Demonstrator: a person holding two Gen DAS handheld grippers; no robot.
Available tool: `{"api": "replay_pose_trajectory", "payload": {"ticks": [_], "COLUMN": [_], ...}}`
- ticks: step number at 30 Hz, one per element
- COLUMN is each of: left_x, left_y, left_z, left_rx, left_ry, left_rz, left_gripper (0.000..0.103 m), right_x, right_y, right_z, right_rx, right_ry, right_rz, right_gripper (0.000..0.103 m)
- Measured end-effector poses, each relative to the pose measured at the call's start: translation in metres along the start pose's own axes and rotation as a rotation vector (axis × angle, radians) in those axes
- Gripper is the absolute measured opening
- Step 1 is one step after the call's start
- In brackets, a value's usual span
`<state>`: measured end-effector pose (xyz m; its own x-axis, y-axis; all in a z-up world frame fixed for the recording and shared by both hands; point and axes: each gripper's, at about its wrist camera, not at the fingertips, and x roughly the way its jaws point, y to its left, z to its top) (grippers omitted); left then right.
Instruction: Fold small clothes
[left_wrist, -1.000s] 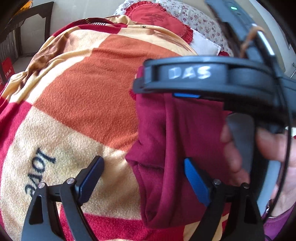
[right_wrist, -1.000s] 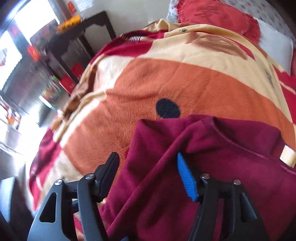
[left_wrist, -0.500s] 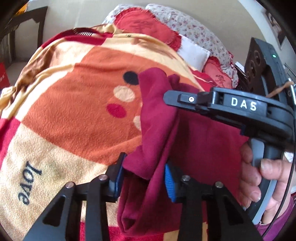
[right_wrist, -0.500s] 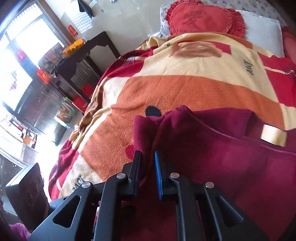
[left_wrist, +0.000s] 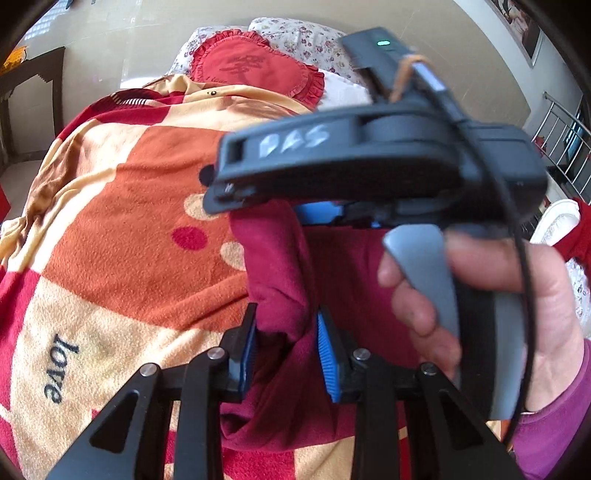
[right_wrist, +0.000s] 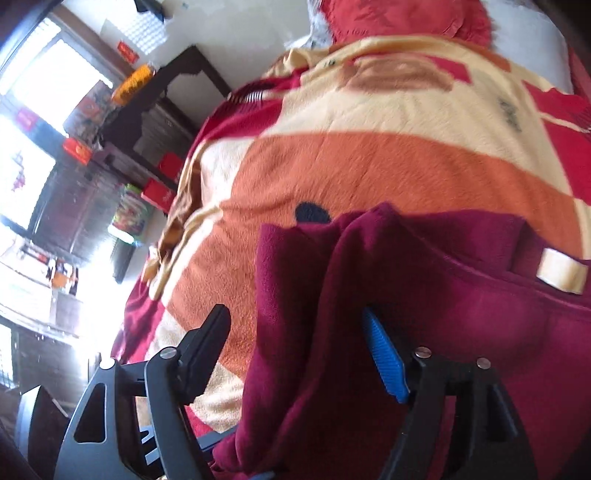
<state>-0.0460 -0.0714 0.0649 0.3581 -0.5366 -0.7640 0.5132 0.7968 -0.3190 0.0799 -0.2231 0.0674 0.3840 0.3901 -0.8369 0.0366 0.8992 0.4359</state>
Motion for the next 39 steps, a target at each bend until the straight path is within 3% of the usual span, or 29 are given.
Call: {"api": "replay_pose_trajectory", "payload": {"ticks": [3, 4, 5, 7, 9, 16, 24, 27, 28, 29, 31, 34, 39], "left_x": [-0.001, -0.003, -0.004, -0.009, -0.013, 0.011, 0.016, 0.017, 0.017, 0.018, 0.019, 0.012, -0.013], "left_y": [0.001, 0.002, 0.004, 0.008, 0.008, -0.002, -0.01, -0.015, -0.017, -0.019, -0.023, -0.029, -0.062], "left_z": [-0.004, -0.005, -0.006, -0.01, -0.014, -0.021, -0.023, -0.024, -0.025, -0.025, -0.026, -0.023, -0.007], "left_rx": [0.001, -0.004, -0.009, -0.022, -0.014, 0.039, 0.065, 0.079, 0.086, 0.093, 0.12, 0.126, 0.169], "left_ry": [0.021, 0.026, 0.029, 0.009, -0.032, 0.062, 0.049, 0.062, 0.071, 0.08, 0.096, 0.086, 0.057], "left_rz": [0.006, 0.004, 0.002, 0.012, 0.027, 0.117, 0.185, 0.189, 0.189, 0.187, 0.195, 0.166, 0.072], "left_gripper": [0.033, 0.044, 0.067, 0.088, 0.089, 0.089, 0.088, 0.078, 0.067, 0.047, 0.024, 0.018, 0.017], "right_x": [0.007, 0.004, -0.003, -0.014, -0.023, -0.037, -0.056, -0.062, -0.063, -0.064, -0.067, -0.075, -0.103], "right_y": [0.001, -0.001, -0.005, -0.011, -0.016, -0.026, -0.032, -0.032, -0.032, -0.033, -0.034, -0.034, -0.04], "right_z": [-0.006, -0.009, -0.012, -0.018, -0.022, -0.03, -0.042, -0.045, -0.045, -0.046, -0.048, -0.05, -0.05], "right_rx": [-0.055, -0.057, -0.044, -0.025, -0.017, 0.008, 0.007, -0.001, -0.005, -0.006, -0.006, -0.014, -0.034], "right_ry": [-0.006, -0.028, -0.059, -0.094, -0.111, -0.135, -0.152, -0.16, -0.163, -0.165, -0.169, -0.185, -0.222], "right_rz": [-0.134, -0.126, -0.091, -0.069, -0.047, -0.021, -0.014, -0.019, -0.021, -0.021, -0.023, -0.03, -0.042], "right_gripper": [0.003, 0.003, 0.002, 0.0, 0.0, 0.0, 0.0, 0.0, 0.0, 0.0, 0.0, 0.0, 0.0]}}
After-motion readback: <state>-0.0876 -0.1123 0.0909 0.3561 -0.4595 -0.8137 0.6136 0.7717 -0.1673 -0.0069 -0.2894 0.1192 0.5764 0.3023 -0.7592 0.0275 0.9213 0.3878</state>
